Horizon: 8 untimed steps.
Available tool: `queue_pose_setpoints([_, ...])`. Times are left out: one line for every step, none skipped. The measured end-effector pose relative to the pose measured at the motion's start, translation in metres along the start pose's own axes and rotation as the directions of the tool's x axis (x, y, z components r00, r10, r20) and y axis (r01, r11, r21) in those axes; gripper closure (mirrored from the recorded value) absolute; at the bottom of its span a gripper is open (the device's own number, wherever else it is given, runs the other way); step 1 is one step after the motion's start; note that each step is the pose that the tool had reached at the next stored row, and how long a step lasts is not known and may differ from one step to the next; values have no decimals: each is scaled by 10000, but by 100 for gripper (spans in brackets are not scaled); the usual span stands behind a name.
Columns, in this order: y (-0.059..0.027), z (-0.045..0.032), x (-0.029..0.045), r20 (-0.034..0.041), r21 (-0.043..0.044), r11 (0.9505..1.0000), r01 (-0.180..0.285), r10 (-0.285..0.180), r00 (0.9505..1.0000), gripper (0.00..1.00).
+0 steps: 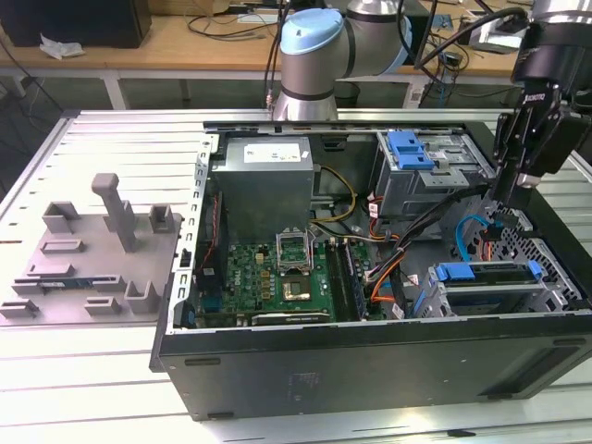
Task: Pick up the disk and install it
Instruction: 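Insert the first disk wire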
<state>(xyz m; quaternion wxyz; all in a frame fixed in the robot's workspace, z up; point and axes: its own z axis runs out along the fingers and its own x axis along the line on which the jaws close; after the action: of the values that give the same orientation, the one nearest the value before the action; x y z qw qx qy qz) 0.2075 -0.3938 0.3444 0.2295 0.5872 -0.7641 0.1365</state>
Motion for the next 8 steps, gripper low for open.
queue_pose_setpoints([0, 0, 0, 0, 1, 10000, 1, -1, 10000, 56])
queue_pose_setpoints([0, 0, -1, 0, 1, 10000, 1, -1, 10000, 56])
queue_pose_setpoints([0, 0, -1, -1, 1, 10000, 1, -1, 10000, 56])
queue_pose_setpoints([0, 3, -3, 0, 1, 10000, 2, -2, 10000, 56])
queue_pose_setpoints([-1, 6, -5, 3, 6, 10000, 0, 0, 10000, 56])
queue_pose_setpoints([-4, 9, -7, 3, 11, 10000, -4, 4, 10000, 56])
queue_pose_setpoints([-15, 13, -12, 4, 18, 10000, -6, 6, 10000, 56])
queue_pose_setpoints([-26, 14, -16, 5, 18, 10000, -7, 7, 10000, 56])
